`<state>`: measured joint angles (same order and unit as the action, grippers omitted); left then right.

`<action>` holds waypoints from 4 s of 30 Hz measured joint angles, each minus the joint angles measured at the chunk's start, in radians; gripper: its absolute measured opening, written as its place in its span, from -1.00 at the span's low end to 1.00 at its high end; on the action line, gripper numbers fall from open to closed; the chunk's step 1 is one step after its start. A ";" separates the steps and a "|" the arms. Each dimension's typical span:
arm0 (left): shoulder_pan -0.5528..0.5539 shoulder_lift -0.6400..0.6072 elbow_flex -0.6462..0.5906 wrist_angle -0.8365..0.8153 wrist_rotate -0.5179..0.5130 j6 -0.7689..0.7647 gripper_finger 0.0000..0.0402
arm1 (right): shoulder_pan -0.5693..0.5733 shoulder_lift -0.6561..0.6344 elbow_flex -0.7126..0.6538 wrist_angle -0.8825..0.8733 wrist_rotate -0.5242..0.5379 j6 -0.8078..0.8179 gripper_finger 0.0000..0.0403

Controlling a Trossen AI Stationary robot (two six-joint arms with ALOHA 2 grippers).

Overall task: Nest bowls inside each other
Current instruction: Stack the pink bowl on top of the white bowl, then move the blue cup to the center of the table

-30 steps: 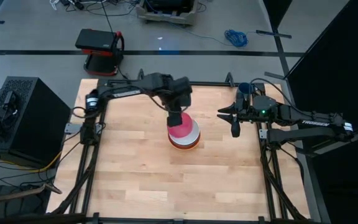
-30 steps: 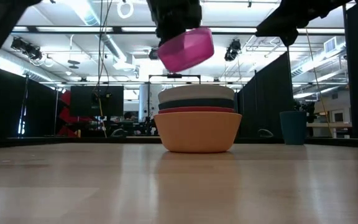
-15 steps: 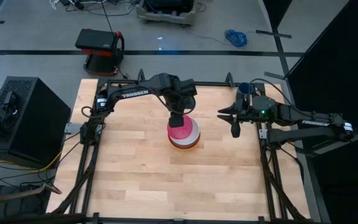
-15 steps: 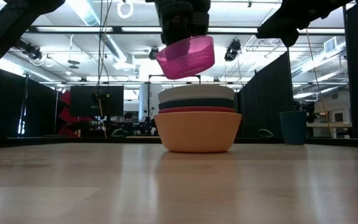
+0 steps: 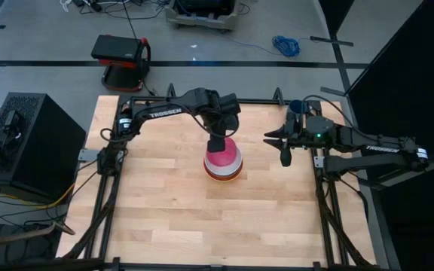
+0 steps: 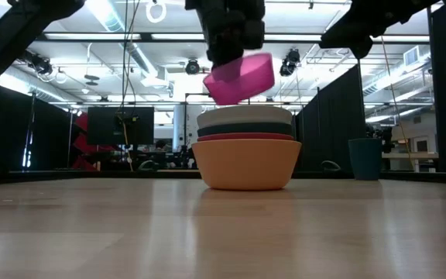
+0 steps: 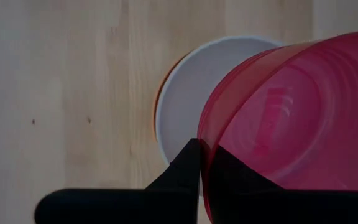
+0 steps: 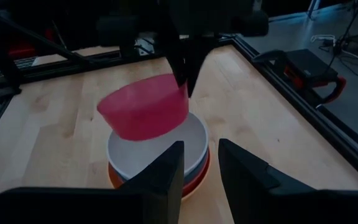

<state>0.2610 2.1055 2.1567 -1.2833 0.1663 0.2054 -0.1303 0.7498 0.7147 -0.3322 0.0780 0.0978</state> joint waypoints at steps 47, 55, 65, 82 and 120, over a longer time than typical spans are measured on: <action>0.025 0.207 0.001 -0.008 0.057 -0.002 -0.96 | 0.000 0.000 0.000 -0.024 0.001 0.003 -0.57; 0.002 0.207 0.001 -0.008 0.109 -0.002 -0.79 | 0.000 0.000 0.000 -0.024 0.007 0.003 -0.57; -0.017 0.202 0.058 -0.015 0.112 -0.002 -0.44 | 0.000 0.000 0.000 -0.024 0.008 0.003 -0.57; -0.026 0.190 0.198 -0.101 0.112 -0.007 0.01 | 0.000 0.000 0.000 -0.026 0.008 0.005 -0.57; -0.229 -0.249 -0.362 0.512 -0.468 -0.300 -0.78 | 0.000 0.000 0.000 -0.142 0.008 -0.004 -0.57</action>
<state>0.0321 1.8565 1.7952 -0.7715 -0.3016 -0.0941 -0.1299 0.7498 0.7151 -0.4740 0.0856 0.0937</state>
